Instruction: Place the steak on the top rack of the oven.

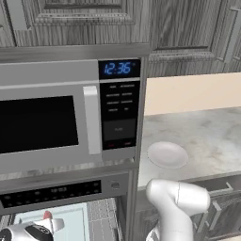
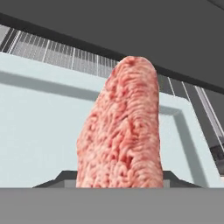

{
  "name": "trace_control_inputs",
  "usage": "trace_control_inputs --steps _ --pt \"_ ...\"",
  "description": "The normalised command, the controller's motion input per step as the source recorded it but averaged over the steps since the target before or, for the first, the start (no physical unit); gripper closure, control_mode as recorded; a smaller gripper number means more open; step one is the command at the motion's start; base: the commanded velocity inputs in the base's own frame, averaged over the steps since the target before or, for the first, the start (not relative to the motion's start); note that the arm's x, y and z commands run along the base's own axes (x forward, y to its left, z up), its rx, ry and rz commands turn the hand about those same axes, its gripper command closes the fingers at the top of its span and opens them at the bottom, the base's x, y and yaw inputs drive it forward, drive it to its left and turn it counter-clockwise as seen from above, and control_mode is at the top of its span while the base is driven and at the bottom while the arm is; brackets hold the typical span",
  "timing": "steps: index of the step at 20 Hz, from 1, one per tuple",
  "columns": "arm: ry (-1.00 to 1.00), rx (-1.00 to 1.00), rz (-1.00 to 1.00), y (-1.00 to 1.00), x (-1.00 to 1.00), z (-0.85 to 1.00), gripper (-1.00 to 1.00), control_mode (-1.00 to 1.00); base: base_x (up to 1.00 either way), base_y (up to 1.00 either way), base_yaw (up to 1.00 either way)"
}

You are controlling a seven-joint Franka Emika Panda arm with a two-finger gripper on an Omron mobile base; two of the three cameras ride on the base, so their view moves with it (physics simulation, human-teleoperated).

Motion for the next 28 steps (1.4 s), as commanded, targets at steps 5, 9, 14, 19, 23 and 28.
trace_control_inputs --steps 5,9,14,19,23,28 --pt "0.00 0.00 -0.02 0.15 0.12 -0.46 1.00 -1.00 0.00 0.00 0.00" --pt "0.01 0.00 0.00 0.16 0.08 -0.25 1.00 -1.00 0.00 0.00 0.00" --pt "0.02 0.00 -0.01 0.10 0.00 -0.25 -1.00 -1.00 0.00 0.00 0.00" --pt "0.00 0.00 -0.02 0.12 -0.05 -0.20 -1.00 -1.00 0.00 0.00 0.00" --pt "-0.01 -0.01 0.00 0.16 -0.14 -0.01 -1.00 -1.00 0.00 0.00 0.00" --pt "-0.05 -0.02 -0.03 0.02 -0.31 0.15 -1.00 -1.00 0.00 0.00 0.00"
